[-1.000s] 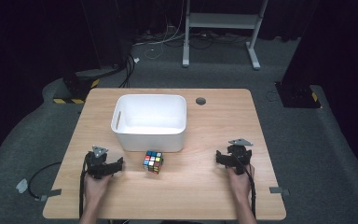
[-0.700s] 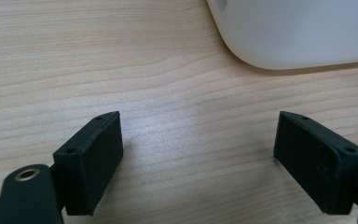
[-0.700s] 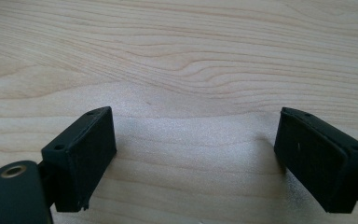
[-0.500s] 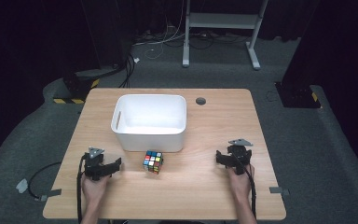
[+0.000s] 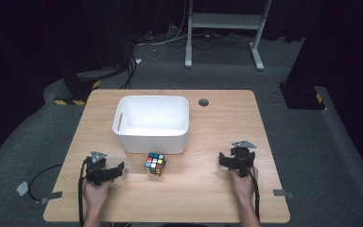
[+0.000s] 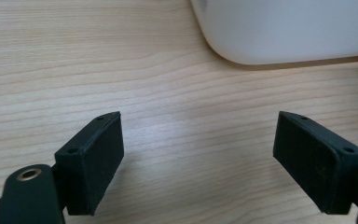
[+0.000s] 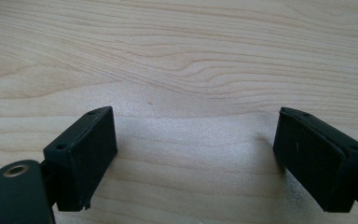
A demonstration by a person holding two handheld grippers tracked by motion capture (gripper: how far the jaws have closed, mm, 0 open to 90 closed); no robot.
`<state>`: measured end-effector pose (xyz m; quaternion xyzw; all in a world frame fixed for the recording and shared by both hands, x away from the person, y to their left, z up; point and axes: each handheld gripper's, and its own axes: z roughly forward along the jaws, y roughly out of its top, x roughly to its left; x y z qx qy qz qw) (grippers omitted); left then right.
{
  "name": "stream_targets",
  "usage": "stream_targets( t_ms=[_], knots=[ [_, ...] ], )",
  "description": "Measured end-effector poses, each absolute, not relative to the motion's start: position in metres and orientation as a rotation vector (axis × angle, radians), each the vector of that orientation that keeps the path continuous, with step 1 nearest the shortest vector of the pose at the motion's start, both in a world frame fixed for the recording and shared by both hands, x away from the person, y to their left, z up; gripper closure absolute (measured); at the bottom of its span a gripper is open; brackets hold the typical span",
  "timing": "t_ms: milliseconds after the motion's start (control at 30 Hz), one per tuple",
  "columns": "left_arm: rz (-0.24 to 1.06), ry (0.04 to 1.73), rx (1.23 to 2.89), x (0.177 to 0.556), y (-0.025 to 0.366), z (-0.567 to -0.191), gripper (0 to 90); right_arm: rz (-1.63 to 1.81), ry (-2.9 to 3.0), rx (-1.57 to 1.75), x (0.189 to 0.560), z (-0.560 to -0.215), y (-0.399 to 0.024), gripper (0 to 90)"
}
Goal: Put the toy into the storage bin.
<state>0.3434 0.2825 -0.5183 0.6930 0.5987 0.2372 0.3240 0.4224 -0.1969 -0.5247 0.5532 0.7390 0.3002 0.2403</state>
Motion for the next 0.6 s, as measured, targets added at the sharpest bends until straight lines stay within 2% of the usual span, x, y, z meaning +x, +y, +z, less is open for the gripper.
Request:
stream_targets(
  t_ms=[367, 600],
  knots=[
    [0.600, 1.525, 1.839, 0.341, 0.270, -0.513, 15.6, 0.823, 2.020, 1.521, 0.422, -0.525, -0.196, 13.4],
    [0.543, 1.509, 1.823, 0.336, 0.266, -0.509, 15.5, 0.823, 2.019, 1.521, 0.422, -0.525, -0.196, 13.5]
  ],
)
